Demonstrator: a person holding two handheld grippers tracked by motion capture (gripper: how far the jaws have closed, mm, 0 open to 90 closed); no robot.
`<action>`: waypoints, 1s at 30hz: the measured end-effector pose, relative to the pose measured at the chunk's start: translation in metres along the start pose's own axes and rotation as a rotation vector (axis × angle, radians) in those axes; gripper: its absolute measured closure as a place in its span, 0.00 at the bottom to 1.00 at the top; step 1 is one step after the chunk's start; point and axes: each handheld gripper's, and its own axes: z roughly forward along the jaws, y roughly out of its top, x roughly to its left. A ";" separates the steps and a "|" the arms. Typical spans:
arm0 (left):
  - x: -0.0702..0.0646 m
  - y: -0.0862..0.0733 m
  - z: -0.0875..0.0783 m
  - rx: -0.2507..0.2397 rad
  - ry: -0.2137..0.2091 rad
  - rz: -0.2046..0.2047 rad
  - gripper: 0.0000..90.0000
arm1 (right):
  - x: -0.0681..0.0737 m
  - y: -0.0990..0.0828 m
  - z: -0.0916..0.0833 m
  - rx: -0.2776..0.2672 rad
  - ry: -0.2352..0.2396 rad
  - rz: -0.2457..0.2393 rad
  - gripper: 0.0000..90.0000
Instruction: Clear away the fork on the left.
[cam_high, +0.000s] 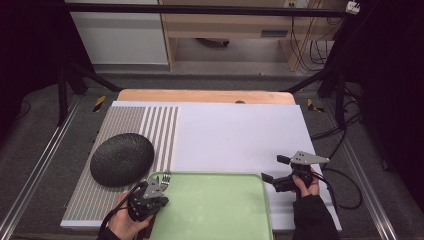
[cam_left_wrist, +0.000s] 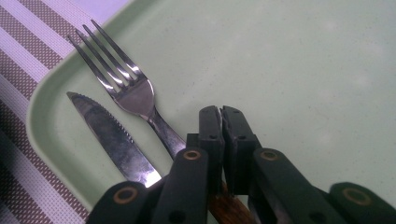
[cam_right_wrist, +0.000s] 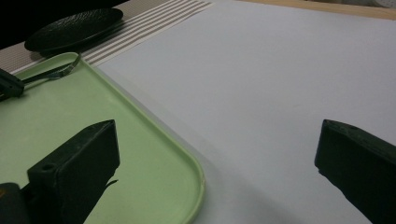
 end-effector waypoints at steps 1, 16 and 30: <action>0.000 0.000 -0.001 -0.009 -0.002 0.000 0.93 | 0.000 0.000 0.000 -0.001 0.000 0.001 0.00; 0.013 0.000 -0.019 -0.150 -0.001 0.015 0.38 | 0.000 0.000 0.000 -0.001 0.001 -0.001 0.00; 0.020 0.000 -0.028 -0.177 0.075 0.087 0.11 | 0.000 0.000 0.000 -0.002 0.004 -0.001 0.00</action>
